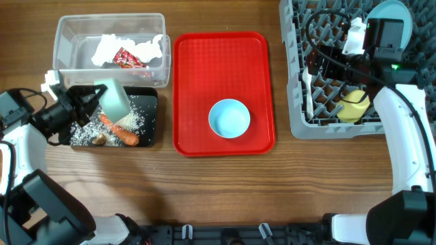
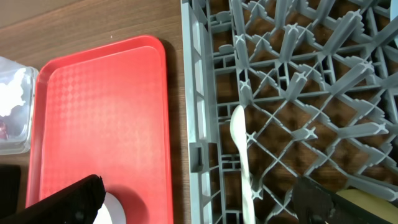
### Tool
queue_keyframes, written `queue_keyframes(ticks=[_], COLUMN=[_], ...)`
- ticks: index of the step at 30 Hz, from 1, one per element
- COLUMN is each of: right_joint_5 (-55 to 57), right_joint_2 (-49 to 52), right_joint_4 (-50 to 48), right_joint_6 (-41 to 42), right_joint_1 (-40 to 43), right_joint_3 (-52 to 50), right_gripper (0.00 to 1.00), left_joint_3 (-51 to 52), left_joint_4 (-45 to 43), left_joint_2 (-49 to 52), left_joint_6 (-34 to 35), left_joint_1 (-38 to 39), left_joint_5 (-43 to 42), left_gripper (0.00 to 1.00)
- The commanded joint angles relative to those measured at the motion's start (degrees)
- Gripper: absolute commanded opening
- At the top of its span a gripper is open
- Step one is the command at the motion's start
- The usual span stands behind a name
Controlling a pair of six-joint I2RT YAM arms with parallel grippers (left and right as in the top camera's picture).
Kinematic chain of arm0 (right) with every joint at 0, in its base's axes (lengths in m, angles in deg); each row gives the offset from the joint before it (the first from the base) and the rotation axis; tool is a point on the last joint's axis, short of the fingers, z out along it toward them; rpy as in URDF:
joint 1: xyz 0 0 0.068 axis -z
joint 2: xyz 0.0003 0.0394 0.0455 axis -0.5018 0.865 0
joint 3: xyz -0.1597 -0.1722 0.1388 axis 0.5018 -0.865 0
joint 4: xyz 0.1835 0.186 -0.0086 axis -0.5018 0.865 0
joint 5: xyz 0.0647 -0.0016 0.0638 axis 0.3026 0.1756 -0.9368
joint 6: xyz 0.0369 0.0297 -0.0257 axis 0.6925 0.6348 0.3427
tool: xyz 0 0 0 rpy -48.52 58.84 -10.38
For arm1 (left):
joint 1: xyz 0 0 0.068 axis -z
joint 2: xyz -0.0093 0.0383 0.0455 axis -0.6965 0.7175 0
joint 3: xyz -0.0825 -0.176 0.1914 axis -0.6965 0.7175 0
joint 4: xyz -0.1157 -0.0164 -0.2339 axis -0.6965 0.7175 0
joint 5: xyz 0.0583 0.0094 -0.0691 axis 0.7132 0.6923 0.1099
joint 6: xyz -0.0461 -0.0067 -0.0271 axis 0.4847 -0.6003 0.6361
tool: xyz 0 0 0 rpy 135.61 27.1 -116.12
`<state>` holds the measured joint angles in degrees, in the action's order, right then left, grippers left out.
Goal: Sort waste into correct bins and load items into the dishwasher rack
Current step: 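Tip the rice from the green bowl onto the black tray with the left gripper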
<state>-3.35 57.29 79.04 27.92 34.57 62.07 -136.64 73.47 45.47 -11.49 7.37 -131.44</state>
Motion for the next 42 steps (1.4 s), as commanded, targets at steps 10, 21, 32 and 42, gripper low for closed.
queue_keyframes(ticks=[10,21,32,42], right_joint_5=[-0.09,-0.09,-0.07,-0.07], right_joint_2=[0.02,0.02,0.02,0.02], right_joint_4=[0.07,0.07,-0.09,-0.22], right_joint_6=[-0.37,-0.37,-0.39,-0.85], right_joint_1=[-0.09,-0.09,-0.09,-0.09], right_joint_3=[0.17,0.17,0.17,0.17], right_gripper=[1.0,1.0,1.0,1.0], left_joint_3=[0.22,0.22,0.22,0.2], left_joint_4=[-3.87,-3.78,-5.55,-19.21], left_joint_2=[0.37,0.37,0.37,-0.39], left_joint_6=[9.14,19.02,23.1,25.94], left_joint_1=[-0.35,-0.24,3.02,10.91], left_joint_5=[-4.9,-4.68,5.31,6.38], left_gripper=[0.04,0.04,0.04,0.04])
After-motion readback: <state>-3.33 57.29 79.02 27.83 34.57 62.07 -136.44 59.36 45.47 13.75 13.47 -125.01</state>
